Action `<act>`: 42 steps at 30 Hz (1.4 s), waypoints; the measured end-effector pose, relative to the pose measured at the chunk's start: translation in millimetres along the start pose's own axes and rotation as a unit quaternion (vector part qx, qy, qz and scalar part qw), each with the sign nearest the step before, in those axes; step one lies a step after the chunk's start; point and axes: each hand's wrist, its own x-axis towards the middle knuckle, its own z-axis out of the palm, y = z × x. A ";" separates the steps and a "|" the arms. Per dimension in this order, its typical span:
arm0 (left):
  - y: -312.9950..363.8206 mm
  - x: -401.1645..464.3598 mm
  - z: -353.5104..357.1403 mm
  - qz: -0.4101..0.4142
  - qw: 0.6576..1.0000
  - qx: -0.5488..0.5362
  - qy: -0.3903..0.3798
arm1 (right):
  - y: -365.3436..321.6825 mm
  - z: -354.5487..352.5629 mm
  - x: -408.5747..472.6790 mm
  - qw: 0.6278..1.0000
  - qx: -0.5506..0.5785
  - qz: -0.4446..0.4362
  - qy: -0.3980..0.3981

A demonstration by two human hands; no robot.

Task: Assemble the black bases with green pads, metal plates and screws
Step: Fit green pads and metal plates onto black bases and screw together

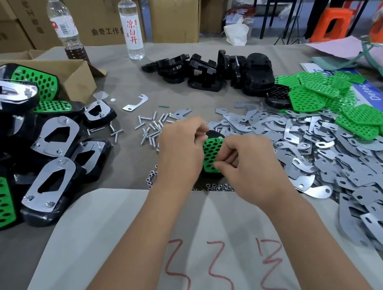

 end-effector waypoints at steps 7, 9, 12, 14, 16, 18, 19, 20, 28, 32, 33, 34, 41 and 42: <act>-0.6 -0.6 -2.5 -0.042 0.998 -0.034 -0.018 | 2.8 2.9 -2.0 1.000 0.013 0.001 0.016; -1.2 -3.2 -5.4 -0.060 0.995 -0.072 -0.019 | 5.7 4.2 -4.7 0.998 0.052 0.000 0.018; -3.4 -2.6 -8.6 -0.131 0.987 -0.085 0.022 | 9.1 1.5 -5.9 0.992 0.118 0.021 0.038; -6.3 -0.6 -9.3 -0.159 0.986 -0.053 0.015 | 12.3 1.3 -3.1 0.995 0.066 0.053 0.060; -7.3 0.7 -7.0 -0.164 0.986 -0.033 -0.018 | 12.9 2.6 -0.6 0.993 -0.061 0.097 0.034; -5.5 0.9 -5.7 -0.159 0.986 -0.017 -0.038 | 11.9 4.5 0.2 0.985 -0.126 0.116 0.003; -5.4 0.6 -5.0 -0.158 0.986 -0.006 -0.044 | 11.6 4.8 0.5 0.985 -0.126 0.117 -0.005; -4.6 0.5 -4.8 -0.159 0.986 -0.002 -0.054 | 11.3 4.8 0.4 0.986 -0.118 0.117 -0.009; -6.0 0.6 -16.1 -0.277 0.926 -0.255 -0.037 | 15.8 4.5 -0.8 0.997 -0.011 0.078 -0.011; -9.1 4.8 -33.6 -0.308 0.876 -0.365 -0.065 | 18.0 6.1 -2.0 0.997 0.056 0.050 -0.015; -8.6 5.5 -37.0 -0.311 0.868 -0.378 -0.082 | 17.9 5.7 -2.6 0.995 0.079 0.054 -0.023; -8.5 5.8 -39.7 -0.308 0.864 -0.386 -0.098 | 17.8 5.0 -2.9 0.992 0.106 0.061 -0.035; -13.9 5.6 -50.7 -0.298 0.876 -0.344 -0.159 | 21.2 -1.7 -4.8 0.950 0.272 0.105 -0.113; -14.8 5.5 -50.5 -0.298 0.878 -0.341 -0.158 | 21.6 -2.2 -5.2 0.946 0.280 0.111 -0.116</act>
